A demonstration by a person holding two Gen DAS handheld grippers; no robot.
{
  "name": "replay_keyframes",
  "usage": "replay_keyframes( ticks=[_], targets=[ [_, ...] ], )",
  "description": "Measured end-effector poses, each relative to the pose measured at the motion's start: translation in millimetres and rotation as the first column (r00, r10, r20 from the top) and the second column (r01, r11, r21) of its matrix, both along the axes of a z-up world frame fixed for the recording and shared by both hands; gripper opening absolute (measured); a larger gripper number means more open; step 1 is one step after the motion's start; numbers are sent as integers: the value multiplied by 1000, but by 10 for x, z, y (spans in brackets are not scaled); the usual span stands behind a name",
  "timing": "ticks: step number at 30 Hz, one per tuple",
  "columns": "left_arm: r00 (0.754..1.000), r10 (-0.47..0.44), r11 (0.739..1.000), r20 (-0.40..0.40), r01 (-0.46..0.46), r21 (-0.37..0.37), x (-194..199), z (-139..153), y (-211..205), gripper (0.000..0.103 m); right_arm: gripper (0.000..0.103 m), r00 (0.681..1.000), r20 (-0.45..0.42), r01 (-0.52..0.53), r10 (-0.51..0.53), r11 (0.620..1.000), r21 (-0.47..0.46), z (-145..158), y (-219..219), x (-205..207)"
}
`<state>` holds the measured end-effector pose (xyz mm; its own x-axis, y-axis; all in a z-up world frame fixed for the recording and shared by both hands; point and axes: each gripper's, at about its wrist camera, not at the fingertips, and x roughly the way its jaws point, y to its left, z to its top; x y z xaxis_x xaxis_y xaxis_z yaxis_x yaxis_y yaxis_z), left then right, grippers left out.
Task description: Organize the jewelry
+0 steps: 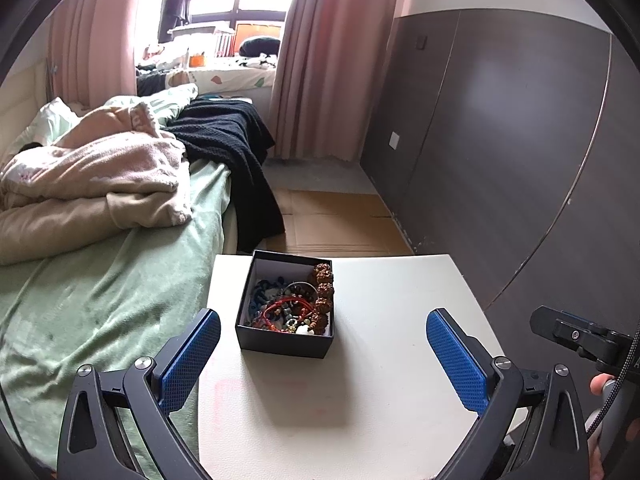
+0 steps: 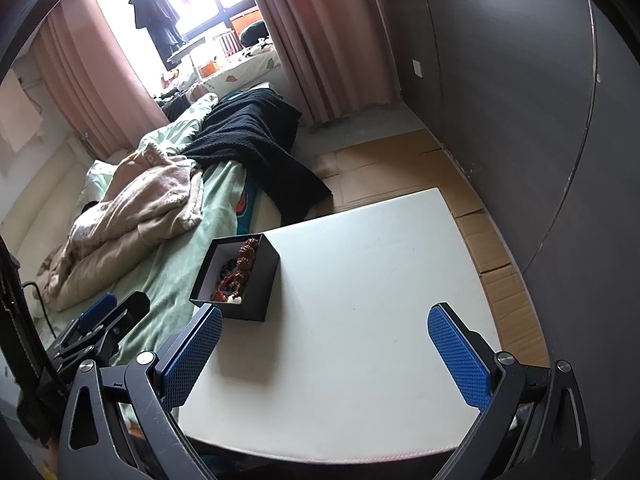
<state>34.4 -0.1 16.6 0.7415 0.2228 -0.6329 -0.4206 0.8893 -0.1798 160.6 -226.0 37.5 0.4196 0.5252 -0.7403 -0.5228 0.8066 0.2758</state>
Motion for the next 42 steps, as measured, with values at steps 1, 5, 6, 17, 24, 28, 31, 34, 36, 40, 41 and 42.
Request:
replay_keyframes(
  ticks=[1, 5, 6, 17, 24, 28, 31, 34, 36, 40, 41, 42],
  targets=[
    [1000, 1, 1000, 1, -1, 1, -2, 2, -3, 103, 103, 1000, 0, -1, 1, 1000, 1, -2, 0, 3],
    [1000, -1, 1000, 1, 1, 6, -7, 5, -16, 102, 103, 1000, -1, 0, 0, 1000, 3, -11, -13, -1],
    [1000, -2, 1000, 1, 2, 6, -6, 5, -19, 102, 103, 1000, -1, 1, -1, 1000, 2, -11, -15, -3],
    [1000, 0, 1000, 4, 0, 11, -13, 13, -28, 102, 103, 1000, 1, 3, -3, 1000, 2, -11, -18, -6],
    [1000, 2, 999, 4, -2, 34, 6, 2, -60, 102, 103, 1000, 5, 0, 0, 1000, 1, -15, -30, -9],
    [1000, 8, 999, -3, -7, 34, 14, -20, -39, 102, 103, 1000, 5, -1, 1, 1000, -16, -41, -40, 4],
    [1000, 11, 999, -11, -10, 36, 17, -32, -10, 103, 103, 1000, 0, -1, 1, 1000, -19, -60, -46, 26],
    [1000, 10, 999, -14, -9, 52, 6, -31, 15, 102, 103, 1000, 3, 1, -1, 1000, -30, -75, -37, 38],
    [1000, 13, 999, -20, -12, 49, -2, -39, 45, 102, 103, 1000, 4, 2, -2, 999, -38, -92, -15, 43],
    [1000, 12, 999, -19, -12, 31, -32, -38, 113, 102, 103, 1000, 12, -4, 4, 998, -62, -135, 12, 23],
    [1000, 13, 1000, -18, -13, 28, -38, -36, 129, 102, 103, 1000, 11, -6, 6, 998, -67, -149, 18, 22],
    [1000, 14, 1000, -16, -13, 25, -43, -35, 141, 102, 103, 1000, 12, -6, 7, 997, -72, -161, 32, 16]
  ],
)
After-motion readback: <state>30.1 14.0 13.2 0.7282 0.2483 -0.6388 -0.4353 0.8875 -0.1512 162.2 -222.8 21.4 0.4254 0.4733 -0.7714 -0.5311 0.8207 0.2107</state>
